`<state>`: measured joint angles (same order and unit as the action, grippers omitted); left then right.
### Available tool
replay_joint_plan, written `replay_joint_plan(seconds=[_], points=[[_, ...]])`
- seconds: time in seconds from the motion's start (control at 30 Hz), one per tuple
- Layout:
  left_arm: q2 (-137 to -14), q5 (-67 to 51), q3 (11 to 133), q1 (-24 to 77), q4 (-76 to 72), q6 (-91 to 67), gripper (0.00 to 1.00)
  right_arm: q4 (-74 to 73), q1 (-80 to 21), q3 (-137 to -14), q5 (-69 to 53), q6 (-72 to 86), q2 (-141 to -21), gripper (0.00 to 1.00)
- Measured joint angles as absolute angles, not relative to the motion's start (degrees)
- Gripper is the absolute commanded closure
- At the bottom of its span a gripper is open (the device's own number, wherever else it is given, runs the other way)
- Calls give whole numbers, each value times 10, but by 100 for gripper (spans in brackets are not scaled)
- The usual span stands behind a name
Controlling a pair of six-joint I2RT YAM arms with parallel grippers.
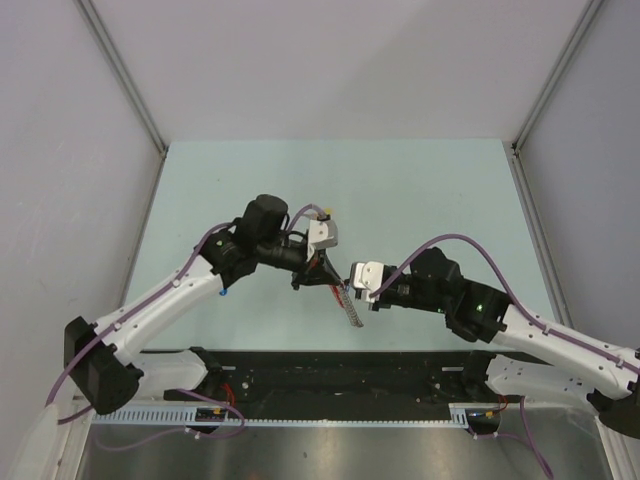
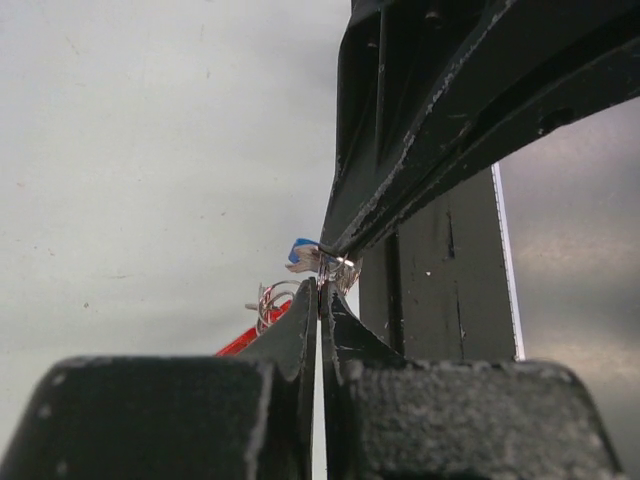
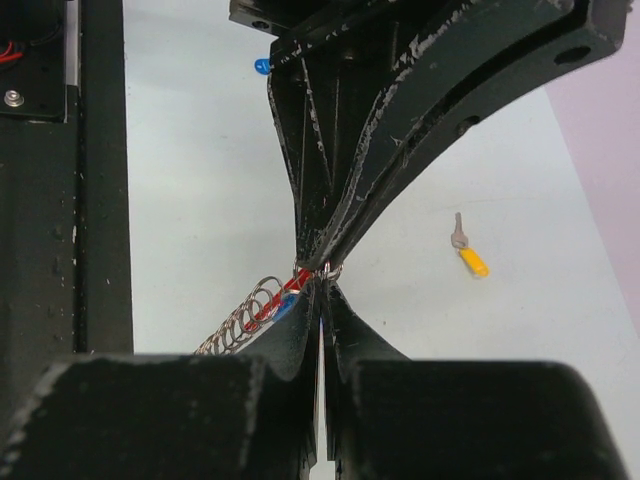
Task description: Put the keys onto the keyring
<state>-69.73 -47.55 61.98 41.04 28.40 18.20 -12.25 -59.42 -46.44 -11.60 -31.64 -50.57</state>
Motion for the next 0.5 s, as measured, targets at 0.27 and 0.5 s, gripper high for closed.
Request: replay_joint_plan(seconds=[0.27, 0.5], points=[[-618, -430, 550, 412, 181, 92, 100, -128, -609, -468, -89, -303, -499, 100], [-593, -393, 518, 413, 114, 27, 100, -105, -620, -462, -58, -284, -496, 100]])
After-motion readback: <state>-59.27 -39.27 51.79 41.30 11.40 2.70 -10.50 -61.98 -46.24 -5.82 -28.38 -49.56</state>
